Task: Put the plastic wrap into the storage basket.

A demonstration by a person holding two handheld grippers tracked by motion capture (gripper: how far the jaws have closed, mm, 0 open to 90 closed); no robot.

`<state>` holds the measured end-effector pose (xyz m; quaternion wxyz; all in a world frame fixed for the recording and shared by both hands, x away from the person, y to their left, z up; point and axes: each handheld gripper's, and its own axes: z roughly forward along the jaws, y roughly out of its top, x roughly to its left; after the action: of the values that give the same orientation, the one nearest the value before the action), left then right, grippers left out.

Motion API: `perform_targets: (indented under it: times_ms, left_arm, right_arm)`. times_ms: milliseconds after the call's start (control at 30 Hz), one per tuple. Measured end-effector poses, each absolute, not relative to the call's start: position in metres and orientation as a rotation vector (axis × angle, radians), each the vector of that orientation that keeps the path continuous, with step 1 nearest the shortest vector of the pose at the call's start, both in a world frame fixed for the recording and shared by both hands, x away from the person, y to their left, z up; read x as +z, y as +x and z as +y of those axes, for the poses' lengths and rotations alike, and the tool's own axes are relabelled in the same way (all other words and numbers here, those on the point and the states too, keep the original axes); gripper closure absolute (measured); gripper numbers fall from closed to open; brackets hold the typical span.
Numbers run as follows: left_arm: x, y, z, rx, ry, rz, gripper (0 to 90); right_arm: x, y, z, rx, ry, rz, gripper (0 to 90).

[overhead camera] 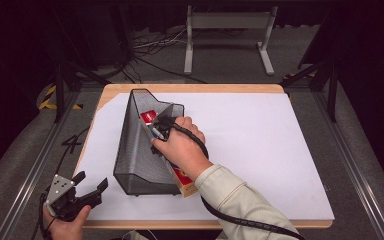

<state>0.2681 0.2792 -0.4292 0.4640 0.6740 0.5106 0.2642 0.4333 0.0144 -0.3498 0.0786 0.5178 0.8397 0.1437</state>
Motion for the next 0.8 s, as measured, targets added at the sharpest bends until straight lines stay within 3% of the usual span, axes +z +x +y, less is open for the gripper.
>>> perform_targets:
  times_ms: [700,767,800]
  left_arm:
    - [-0.4300,0.2681,0.2791,0.645,1.659,1.255,18.7]
    - [-0.4301,0.2685,0.2791,0.645,1.662,1.251,18.6]
    - [-0.4301,0.2685,0.2791,0.645,1.662,1.251,18.6]
  right_arm:
    - [-0.3517,0.4380,0.0135,0.446,1.509,2.513,37.4]
    - [-0.3493,0.4363,0.0105,0.525,1.520,2.526,27.0]
    - [-0.3493,0.4363,0.0105,0.525,1.520,2.526,27.0]
